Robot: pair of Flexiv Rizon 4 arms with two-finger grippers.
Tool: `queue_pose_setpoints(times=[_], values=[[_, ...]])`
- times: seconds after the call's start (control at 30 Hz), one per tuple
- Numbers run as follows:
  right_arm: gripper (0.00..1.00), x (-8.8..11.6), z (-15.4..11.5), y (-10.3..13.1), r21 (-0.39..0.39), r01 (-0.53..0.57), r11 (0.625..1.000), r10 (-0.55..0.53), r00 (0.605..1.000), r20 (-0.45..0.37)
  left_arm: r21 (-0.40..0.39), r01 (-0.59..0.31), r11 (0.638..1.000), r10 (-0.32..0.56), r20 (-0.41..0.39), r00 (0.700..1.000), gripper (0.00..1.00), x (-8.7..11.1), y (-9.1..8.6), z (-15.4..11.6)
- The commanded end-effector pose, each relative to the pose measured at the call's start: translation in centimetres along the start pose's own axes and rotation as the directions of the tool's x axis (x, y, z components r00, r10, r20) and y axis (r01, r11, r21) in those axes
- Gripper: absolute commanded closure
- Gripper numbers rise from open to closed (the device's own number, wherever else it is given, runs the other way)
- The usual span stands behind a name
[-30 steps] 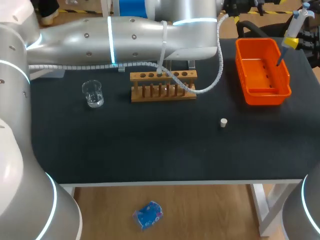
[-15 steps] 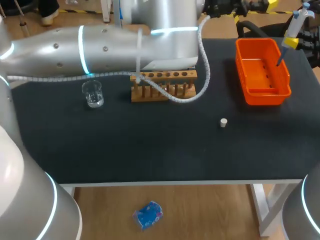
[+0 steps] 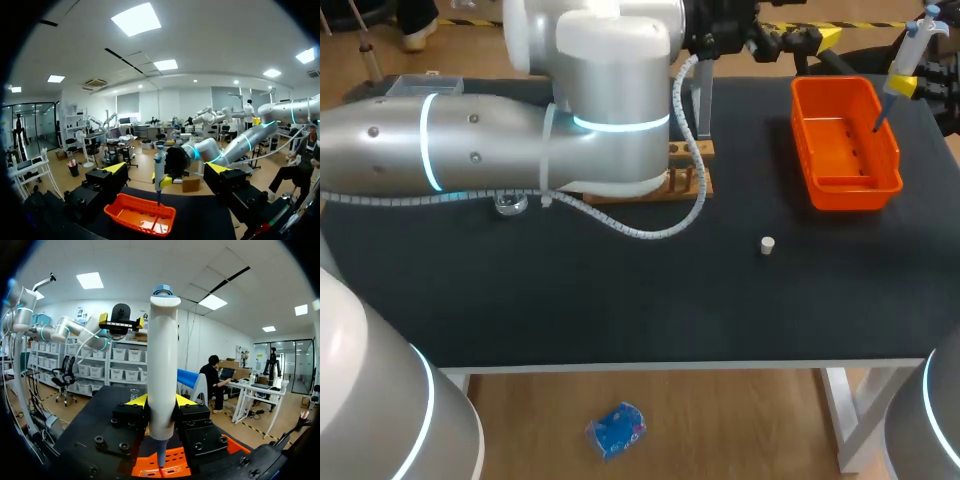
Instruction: Invert the test tube, pick up the pipette, mount the tip to pipette, aspirate from beaker and dispense into the tube, eject the tip, return the pipette, and cap with the stopper.
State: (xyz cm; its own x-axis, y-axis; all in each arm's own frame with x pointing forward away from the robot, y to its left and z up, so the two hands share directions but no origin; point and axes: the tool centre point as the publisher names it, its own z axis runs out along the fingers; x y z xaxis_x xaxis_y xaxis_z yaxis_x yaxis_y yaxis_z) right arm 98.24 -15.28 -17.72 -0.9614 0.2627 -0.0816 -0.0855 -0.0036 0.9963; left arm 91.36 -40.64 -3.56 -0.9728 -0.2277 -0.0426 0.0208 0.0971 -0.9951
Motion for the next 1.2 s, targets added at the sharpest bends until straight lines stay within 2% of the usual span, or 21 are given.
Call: queue_pose_setpoints(times=[0.03, 0.23, 0.3, 0.5, 0.63, 0.87, 1.2], values=[[1.0, -0.1, 0.0, 0.0, 0.0, 0.0, 1.0, 0.0, 1.0, -0.002, 0.014, 0.0, 1.0, 0.0, 0.007, 1.0, 0.0, 0.2, 0.3, 0.1], [1.0, -0.1, 0.0, 0.0, 0.0, 0.0, 1.0, 0.0, 1.0, -0.002, 0.014, 0.0, 1.0, 0.0, 0.007, 1.0, 0.0, 0.2, 0.3, 0.1], [1.0, 0.5, 0.5, 0.4, -0.003, -0.005, 1.0, 0.005, 1.0, -0.027, 0.018, 0.01, 1.0, -0.01, -0.003, 1.0, 0.0, 0.2, 0.4, -0.7], [1.0, 2.3, 2.9, 0.8, -0.071, -0.038, 0.997, 0.031, 0.995, -0.098, 0.061, 0.067, 0.996, -0.067, 0.006, 0.998, 0.0, 1.2, 1.6, -5.7], [1.0, 3.8, 5.1, 1.3, -0.075, -0.043, 0.996, 0.031, 0.987, -0.158, 0.102, 0.046, 0.994, -0.049, 0.028, 0.998, 0.0, 2.4, 2.4, -9.0], [1.0, 7.0, 9.5, 2.2, -0.055, -0.046, 0.997, 0.03, 0.964, -0.265, 0.092, -0.013, 0.996, 0.005, 0.089, 0.996, 0.0, 4.3, 4.1, -13.5], [1.0, 12.3, 15.3, 3.2, -0.001, 0.001, 1.0, -0.001, 0.955, -0.295, 0.109, 0.006, 0.994, -0.016, 0.09, 0.996, 0.0, 4.9, 6.8, -18.9]])
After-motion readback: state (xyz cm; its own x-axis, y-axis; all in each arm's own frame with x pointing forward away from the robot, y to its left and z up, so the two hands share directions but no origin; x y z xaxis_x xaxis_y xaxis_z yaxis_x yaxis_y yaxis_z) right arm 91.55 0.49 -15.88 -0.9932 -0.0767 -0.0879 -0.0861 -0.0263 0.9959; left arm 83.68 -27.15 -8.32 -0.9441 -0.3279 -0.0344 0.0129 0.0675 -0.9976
